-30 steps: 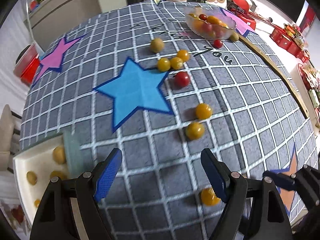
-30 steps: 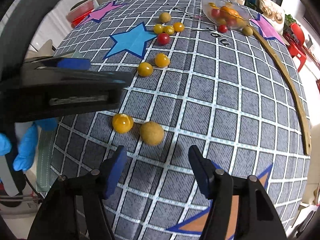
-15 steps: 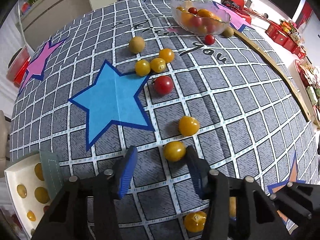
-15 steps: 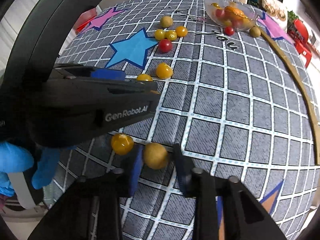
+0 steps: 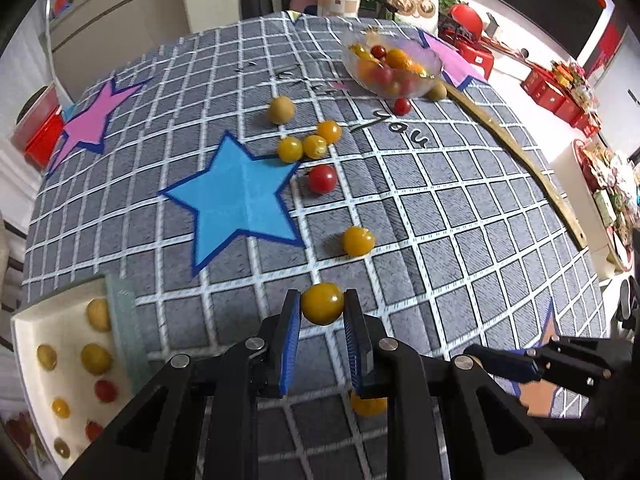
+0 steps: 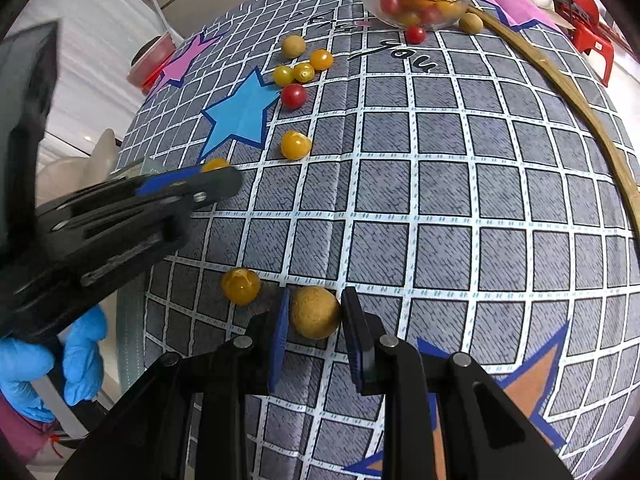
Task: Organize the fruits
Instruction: 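Carry both fruits over the white tray and open both grippers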
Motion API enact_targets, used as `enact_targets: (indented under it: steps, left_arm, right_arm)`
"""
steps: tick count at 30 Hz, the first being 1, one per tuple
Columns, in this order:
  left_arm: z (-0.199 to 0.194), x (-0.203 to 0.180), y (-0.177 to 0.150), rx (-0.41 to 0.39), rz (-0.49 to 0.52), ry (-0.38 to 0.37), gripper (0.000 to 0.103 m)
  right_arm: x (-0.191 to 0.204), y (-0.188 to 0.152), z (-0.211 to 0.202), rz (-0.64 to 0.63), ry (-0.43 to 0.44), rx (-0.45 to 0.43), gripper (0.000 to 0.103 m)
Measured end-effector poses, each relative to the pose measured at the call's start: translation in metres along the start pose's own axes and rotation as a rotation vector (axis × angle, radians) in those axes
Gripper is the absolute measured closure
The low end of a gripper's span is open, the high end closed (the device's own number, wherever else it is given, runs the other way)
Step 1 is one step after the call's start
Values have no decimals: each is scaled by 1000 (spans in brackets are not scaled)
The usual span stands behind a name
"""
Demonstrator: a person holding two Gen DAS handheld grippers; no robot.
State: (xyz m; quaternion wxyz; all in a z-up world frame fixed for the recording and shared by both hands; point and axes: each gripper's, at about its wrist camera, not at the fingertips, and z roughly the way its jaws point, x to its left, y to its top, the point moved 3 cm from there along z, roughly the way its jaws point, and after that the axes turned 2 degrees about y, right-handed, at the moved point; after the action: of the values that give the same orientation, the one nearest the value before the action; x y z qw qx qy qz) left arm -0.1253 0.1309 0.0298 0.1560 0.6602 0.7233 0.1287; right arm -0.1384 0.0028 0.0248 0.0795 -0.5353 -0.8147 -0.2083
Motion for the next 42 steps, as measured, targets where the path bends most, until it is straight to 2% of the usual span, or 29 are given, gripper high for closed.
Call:
enact_targets:
  steps: [8,14,25,30,35,42]
  left_arm:
    - [-33,35,-27,-20,-106,39,81]
    - [-52,73,-63,-9,-196,96,81]
    - [-76,151,-144,32,-389,234,80]
    - [-75,174,-172,49,-462,263,80]
    - [-70,187,-190,71,-511,278,81]
    - [-63,190,-205,92,-532,276,81]
  right_arm:
    - [23,-1,-7,-27,7,9,75]
    - [56,-1,-3,-78,32,32,75]
    - [157,-3,20,-242,115,84,74]
    - [201,-9,39,-329,136,121,75]
    - [228,-16,67,-371,118,182,75]
    - [237,-26,95,-411,62,236,75]
